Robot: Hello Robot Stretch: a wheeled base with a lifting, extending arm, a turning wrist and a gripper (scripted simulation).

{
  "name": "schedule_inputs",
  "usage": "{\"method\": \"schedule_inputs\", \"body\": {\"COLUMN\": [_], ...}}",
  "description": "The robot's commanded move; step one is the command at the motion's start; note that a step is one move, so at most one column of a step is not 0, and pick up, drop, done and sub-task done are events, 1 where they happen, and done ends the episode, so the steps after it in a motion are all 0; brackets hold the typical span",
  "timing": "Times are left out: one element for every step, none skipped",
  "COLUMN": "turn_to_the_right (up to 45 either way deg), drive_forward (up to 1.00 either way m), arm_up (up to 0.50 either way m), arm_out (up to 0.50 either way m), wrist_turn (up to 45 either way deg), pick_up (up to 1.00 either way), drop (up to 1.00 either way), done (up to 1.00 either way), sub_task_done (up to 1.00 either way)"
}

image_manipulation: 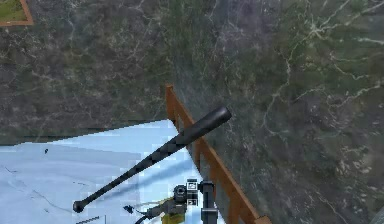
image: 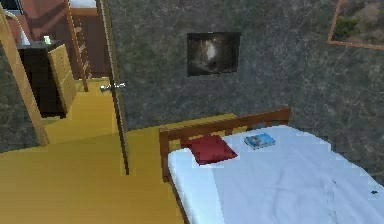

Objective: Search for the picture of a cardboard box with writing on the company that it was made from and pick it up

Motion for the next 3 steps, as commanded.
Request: {"method": "schedule_inputs", "body": {"turn_to_the_right": [0.0,0.0,0.0], "drive_forward": [0.00,0.00,0.00], "arm_up": [0.00,0.00,-0.30], "arm_out": [0.00,0.00,0.00], "wrist_turn": [45.0,12.0,0.0], "pick_up": [0.00,0.00,0.00], "drop": [0.00,0.00,0.00], "done": [0.00,0.00,0.00], "sub_task_done": [0.00,0.00,0.00]}}
